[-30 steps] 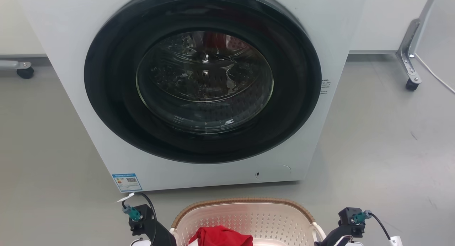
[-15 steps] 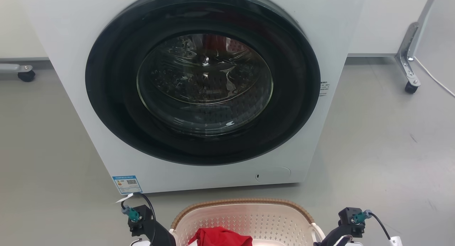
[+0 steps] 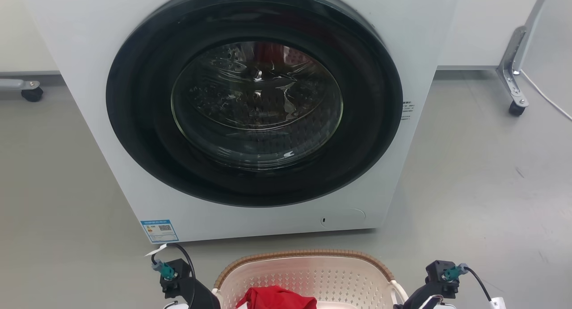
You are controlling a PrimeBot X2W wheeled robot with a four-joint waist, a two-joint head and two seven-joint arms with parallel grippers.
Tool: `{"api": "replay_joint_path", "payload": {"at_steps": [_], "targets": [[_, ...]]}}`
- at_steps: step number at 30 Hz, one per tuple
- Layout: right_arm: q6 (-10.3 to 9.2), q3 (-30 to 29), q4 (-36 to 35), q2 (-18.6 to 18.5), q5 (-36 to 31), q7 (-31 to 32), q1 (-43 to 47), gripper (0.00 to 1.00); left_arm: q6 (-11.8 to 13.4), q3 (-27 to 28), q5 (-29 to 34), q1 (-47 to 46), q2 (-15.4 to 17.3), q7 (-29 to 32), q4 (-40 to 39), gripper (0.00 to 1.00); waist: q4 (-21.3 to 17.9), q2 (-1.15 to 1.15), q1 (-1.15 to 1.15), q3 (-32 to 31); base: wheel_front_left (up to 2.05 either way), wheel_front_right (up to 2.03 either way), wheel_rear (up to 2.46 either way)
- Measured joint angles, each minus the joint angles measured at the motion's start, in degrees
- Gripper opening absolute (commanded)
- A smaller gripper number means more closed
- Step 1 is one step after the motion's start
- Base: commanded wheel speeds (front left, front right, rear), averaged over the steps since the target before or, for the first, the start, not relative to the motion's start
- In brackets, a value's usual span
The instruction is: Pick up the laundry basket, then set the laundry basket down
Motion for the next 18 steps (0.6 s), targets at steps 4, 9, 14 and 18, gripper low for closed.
{"api": "replay_joint_path", "payload": {"at_steps": [4,9,14,18], "targets": [[0.0,0.13,-0.01,0.0,0.41,0.04,0.0,0.0,0.0,0.01,0.0,-0.01,0.0,-0.01,0.27,0.0,-0.04,0.0,0.0,0.07,0.0,0.0,0.0],[0.0,0.33,-0.09,0.0,0.53,0.33,0.0,0.0,0.0,0.0,0.01,-0.03,-0.01,-0.07,0.49,0.0,-0.07,0.0,0.0,0.16,0.0,0.0,0.0],[0.0,0.67,-0.18,0.0,0.92,0.47,-0.01,0.0,0.0,-0.04,0.01,-0.04,-0.01,-0.26,0.66,0.0,-0.05,0.0,0.0,0.2,0.0,0.0,0.0],[0.0,0.8,-0.23,0.0,0.99,0.49,-0.01,0.0,0.0,-0.18,0.0,-0.04,-0.01,-0.46,0.69,0.0,-0.03,0.0,0.0,0.19,0.0,0.0,0.0]]}}
